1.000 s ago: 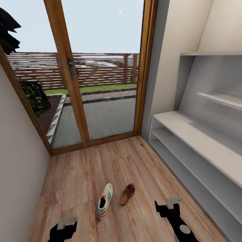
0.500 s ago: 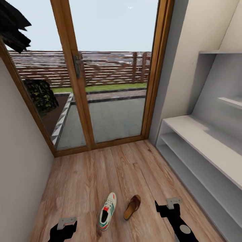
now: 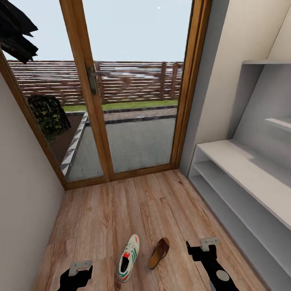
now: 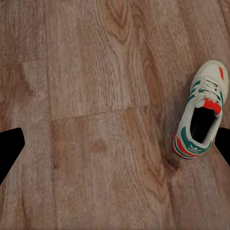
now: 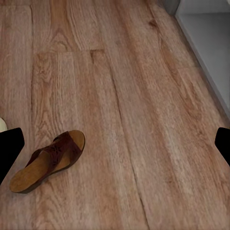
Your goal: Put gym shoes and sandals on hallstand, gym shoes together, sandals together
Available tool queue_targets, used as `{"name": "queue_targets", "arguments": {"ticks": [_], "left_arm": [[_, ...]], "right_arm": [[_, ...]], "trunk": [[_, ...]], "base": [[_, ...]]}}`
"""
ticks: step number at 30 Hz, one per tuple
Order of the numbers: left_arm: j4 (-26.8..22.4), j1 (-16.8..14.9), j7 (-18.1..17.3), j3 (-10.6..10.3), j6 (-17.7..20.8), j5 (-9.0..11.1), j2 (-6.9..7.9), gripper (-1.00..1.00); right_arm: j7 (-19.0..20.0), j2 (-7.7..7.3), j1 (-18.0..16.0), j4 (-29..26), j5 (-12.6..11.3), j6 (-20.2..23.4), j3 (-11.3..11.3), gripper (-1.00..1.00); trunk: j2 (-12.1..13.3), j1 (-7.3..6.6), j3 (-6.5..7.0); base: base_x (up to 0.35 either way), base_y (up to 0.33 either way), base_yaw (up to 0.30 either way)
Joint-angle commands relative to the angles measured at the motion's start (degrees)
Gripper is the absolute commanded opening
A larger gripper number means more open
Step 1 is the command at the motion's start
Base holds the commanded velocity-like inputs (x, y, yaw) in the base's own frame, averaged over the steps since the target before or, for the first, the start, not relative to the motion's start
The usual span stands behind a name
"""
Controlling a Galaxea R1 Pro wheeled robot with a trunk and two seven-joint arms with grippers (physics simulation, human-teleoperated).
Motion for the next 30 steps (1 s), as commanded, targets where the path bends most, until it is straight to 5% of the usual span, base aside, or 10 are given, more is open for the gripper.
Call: {"name": "queue_targets", "arguments": {"ticks": [1, 30], "left_arm": [[0.1, 0.0, 0.0, 0.3, -0.2, -0.4, -0.02, 1.0], [0.1, 0.0, -0.1, 0.3, -0.2, -0.4, -0.1, 1.0]], "right_arm": [[0.0, -0.02, 0.0, 0.0, 0.5, -0.1, 0.0, 1.0], [0.0, -0.02, -0.1, 0.1, 0.5, -0.1, 0.2, 1.0]], "trunk": [[0.0, -0.01, -0.04], [0.0, -0.01, -0.05]], "base": [[0.004, -0.001, 0.001], [0.076, 0.012, 0.0]]}}
